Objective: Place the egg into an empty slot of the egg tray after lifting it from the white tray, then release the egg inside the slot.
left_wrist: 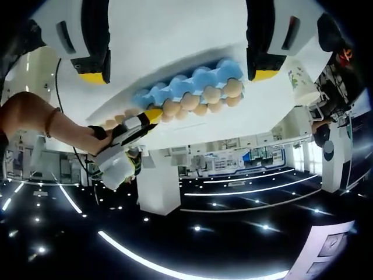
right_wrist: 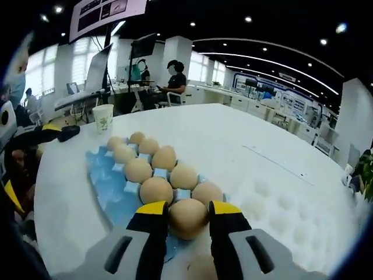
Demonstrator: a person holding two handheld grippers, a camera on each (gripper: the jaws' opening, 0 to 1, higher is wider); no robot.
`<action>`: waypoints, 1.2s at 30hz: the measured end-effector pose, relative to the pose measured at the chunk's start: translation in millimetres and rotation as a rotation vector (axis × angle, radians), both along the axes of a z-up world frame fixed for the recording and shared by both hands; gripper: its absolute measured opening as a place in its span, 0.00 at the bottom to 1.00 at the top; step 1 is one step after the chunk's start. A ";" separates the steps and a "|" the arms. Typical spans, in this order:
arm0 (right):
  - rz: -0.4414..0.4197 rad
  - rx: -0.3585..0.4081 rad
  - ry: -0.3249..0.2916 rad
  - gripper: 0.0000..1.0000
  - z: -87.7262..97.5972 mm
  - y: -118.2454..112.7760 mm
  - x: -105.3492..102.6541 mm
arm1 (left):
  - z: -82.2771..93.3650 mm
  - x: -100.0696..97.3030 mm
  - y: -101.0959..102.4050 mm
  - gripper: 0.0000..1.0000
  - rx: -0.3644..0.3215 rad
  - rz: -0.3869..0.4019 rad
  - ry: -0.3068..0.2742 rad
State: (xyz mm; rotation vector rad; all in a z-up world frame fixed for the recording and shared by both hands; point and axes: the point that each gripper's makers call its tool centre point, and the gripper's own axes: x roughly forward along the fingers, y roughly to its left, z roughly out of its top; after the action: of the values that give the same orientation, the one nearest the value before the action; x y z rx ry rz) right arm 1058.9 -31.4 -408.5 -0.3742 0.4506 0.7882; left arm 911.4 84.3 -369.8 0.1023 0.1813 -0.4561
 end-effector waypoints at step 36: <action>-0.048 -0.023 0.180 0.28 -8.1 -9.1 6.4 | 3.6 8.1 -11.1 0.99 -0.003 -0.011 0.002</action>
State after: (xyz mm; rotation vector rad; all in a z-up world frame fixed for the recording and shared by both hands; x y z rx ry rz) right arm 1065.3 -40.5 -416.6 -0.3135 0.6352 0.7741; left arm 919.5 73.2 -366.2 0.1000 0.1823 -0.4673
